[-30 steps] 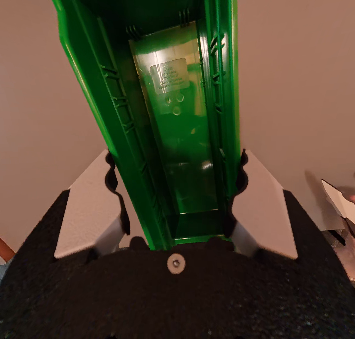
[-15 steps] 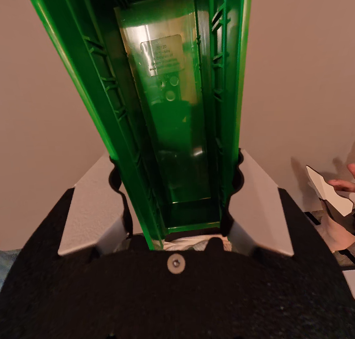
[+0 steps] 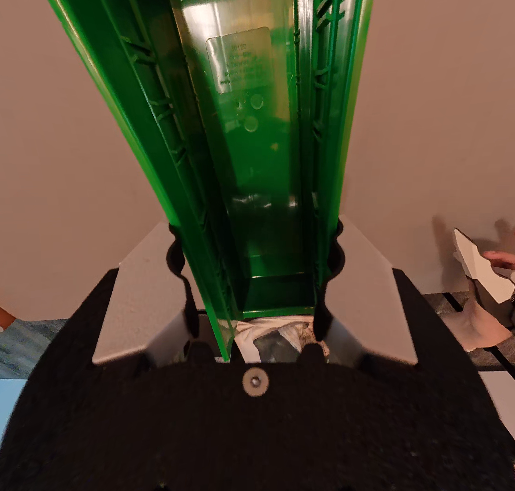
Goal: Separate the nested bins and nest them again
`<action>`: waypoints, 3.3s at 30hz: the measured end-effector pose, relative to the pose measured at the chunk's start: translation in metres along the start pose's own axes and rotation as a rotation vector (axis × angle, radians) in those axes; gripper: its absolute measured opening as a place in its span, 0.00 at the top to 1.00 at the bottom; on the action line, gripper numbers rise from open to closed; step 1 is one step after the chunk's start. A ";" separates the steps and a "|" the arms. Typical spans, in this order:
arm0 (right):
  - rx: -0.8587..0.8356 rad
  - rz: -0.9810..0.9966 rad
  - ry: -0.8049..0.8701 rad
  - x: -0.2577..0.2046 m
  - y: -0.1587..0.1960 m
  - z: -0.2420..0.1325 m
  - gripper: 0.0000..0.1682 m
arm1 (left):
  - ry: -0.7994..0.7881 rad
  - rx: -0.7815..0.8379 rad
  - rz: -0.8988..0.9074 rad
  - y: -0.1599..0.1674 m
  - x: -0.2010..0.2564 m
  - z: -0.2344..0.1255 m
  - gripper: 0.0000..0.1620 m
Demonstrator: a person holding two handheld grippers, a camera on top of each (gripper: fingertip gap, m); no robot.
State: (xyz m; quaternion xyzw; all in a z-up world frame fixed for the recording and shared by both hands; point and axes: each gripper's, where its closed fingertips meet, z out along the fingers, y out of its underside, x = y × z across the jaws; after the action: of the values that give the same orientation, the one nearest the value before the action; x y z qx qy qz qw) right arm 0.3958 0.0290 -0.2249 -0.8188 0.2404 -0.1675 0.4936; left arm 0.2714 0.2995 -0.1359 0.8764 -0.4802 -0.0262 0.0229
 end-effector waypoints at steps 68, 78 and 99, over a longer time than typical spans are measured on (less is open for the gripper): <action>-0.087 -0.014 -0.021 -0.004 0.016 0.009 0.29 | 0.002 -0.079 -0.065 0.017 -0.405 0.098 0.40; -0.074 0.010 -0.023 0.000 0.013 0.005 0.29 | -0.056 -0.050 -0.141 0.019 -0.408 0.098 0.24; 0.005 -0.019 -0.061 -0.021 -0.015 -0.011 0.27 | 0.028 0.270 0.036 -0.019 -0.195 -0.070 0.23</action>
State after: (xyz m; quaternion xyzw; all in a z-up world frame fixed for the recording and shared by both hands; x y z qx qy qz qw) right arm 0.3757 0.0385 -0.2074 -0.8246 0.2170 -0.1478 0.5010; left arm 0.1868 0.4753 -0.0625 0.8631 -0.4947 0.0511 -0.0882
